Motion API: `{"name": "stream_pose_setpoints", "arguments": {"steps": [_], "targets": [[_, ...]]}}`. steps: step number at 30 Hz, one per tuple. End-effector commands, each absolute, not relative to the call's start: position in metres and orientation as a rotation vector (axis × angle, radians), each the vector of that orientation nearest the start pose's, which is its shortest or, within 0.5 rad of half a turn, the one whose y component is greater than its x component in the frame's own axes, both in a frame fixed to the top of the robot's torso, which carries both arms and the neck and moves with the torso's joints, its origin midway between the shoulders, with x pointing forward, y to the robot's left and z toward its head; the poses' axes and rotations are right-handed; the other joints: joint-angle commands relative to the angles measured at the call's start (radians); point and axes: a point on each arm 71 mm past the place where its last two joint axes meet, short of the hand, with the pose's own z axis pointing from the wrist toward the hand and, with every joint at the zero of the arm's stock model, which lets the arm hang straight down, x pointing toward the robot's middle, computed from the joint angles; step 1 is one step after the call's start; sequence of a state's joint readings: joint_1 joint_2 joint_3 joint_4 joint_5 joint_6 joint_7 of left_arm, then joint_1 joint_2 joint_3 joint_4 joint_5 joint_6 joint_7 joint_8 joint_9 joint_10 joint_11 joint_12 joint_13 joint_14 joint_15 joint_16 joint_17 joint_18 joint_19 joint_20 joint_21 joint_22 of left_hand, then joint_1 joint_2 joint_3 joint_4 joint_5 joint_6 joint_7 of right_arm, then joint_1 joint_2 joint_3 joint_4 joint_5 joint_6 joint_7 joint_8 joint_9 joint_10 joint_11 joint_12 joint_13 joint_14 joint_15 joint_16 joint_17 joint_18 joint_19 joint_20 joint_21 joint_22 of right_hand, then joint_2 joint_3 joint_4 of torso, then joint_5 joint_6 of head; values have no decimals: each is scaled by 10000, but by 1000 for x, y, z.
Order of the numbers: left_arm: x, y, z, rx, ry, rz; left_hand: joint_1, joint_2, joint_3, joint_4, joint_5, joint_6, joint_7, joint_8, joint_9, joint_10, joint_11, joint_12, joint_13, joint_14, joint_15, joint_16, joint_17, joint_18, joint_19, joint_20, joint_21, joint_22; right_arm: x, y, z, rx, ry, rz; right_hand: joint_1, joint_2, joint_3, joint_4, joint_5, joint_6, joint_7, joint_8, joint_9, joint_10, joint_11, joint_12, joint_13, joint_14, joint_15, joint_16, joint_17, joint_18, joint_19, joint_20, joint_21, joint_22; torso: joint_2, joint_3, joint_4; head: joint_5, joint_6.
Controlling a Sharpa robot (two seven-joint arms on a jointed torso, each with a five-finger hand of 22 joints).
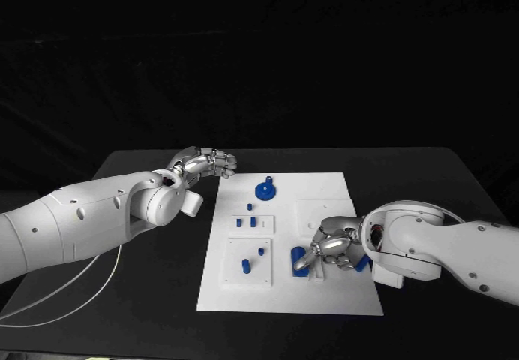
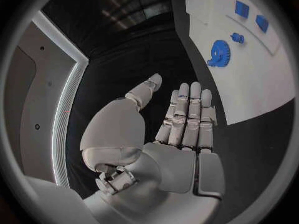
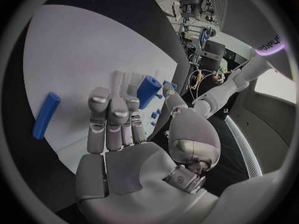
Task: Assemble the parts on the task board
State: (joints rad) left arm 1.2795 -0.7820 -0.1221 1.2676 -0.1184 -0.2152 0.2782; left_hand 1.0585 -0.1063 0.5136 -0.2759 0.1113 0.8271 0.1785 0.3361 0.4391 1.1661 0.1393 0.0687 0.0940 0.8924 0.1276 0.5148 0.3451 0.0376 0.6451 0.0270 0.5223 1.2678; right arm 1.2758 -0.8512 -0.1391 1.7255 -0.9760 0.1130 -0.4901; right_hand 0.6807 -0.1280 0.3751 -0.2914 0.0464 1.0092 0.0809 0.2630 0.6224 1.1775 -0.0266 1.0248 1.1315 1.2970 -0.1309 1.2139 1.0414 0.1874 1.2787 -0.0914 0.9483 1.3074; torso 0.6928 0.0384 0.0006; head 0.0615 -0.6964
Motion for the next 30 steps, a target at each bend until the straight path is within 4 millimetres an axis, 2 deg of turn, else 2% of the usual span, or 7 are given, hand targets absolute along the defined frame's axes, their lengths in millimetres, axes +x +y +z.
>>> {"name": "stream_pose_setpoints", "arguments": {"steps": [1, 11, 13, 15, 16, 19, 30], "targets": [[536, 252, -185, -10039, 15457, -13427, -106, 24, -17, 52, -55, -61, -23, 38, -13, -76, 24, -1, -13, -12, 58, -38, 19, 158, 20, 58, -43, 18, 423, -163, -219, 179, 24493, 5987, 42, 52, -104, 0, 29, 50, 23, -10, -2, 17, -24, -69, 10, 41, -41, -62, 16, 744, -10, 36, -57, 4, 3, -3, 7, -3, -10], [535, 252, -185, -10044, 15461, -13423, -138, 40, -14, 79, -53, -65, -22, 39, -15, -81, 25, 0, -16, -10, 58, -54, 39, 159, 23, 58, -54, 27, 423, -162, -219, -135, 24314, 5678, 96, 118, -204, 9, 30, 62, 20, -20, 1, 24, -27, -81, 15, 42, -44, -70, 23, 744, -11, 35, -67, -2, 3, -1, 6, 0, -21], [536, 252, -186, -10049, 15467, -13416, -140, 41, -14, 81, -53, -65, -22, 40, -15, -81, 25, 1, -16, -10, 58, -55, 42, 160, 23, 58, -54, 28, 424, -163, -219, -234, 24199, 5555, 492, 377, -12, 12, 33, 89, 15, -17, 5, 51, -39, -78, 21, 60, -52, -70, 27, 744, 27, 14, -55, -5, 0, 0, 4, 3, -25], [536, 252, -186, -10050, 15474, -13418, -144, 42, -13, 84, -52, -65, -23, 40, -16, -82, 26, 1, -17, -10, 58, -57, 45, 160, 24, 58, -56, 30, 425, -164, -219, -191, 24149, 5533, 1120, 497, 485, 56, 47, 133, 17, -21, 0, 87, -30, -87, 21, 87, -45, -81, 25, 742, 75, 29, -52, -18, 0, -1, 0, -1, -29], [535, 252, -186, -10049, 15476, -13421, -145, 43, -13, 86, -52, -65, -23, 40, -16, -82, 26, 1, -17, -9, 58, -58, 46, 160, 24, 58, -57, 30, 425, -164, -219, -175, 24137, 5533, 1232, 340, 1012, 317, 33, 160, 29, -39, -10, 117, 2, -110, 15, 107, -14, -100, 22, 720, 125, 114, -63, -46, 0, -2, -3, -3, -25], [535, 252, -186, -10049, 15484, -13426, -156, 49, -11, 95, -51, -67, -22, 40, -17, -84, 26, 1, -18, -8, 58, -64, 53, 161, 25, 58, -60, 34, 425, -163, -219, -174, 24133, 5536, 1342, 181, 1399, 363, 28, 176, 46, -56, -12, 135, -1, -117, 27, 126, -12, -104, 29, 744, 155, 155, -46, -44, 0, 0, -4, 1, -28], [535, 252, -186, -10049, 15489, -13428, -167, 56, -8, 106, -50, -70, -22, 41, -18, -87, 27, 2, -20, -7, 58, -73, 66, 162, 27, 57, -66, 40, 424, -162, -220, -201, 24141, 5582, 1006, 112, 1420, 506, 25, 200, 50, -65, -2, 154, 6, -123, 45, 138, -2, -99, 48, 744, 172, 212, -15, -27, 2, 4, -3, 3, -31]]}}
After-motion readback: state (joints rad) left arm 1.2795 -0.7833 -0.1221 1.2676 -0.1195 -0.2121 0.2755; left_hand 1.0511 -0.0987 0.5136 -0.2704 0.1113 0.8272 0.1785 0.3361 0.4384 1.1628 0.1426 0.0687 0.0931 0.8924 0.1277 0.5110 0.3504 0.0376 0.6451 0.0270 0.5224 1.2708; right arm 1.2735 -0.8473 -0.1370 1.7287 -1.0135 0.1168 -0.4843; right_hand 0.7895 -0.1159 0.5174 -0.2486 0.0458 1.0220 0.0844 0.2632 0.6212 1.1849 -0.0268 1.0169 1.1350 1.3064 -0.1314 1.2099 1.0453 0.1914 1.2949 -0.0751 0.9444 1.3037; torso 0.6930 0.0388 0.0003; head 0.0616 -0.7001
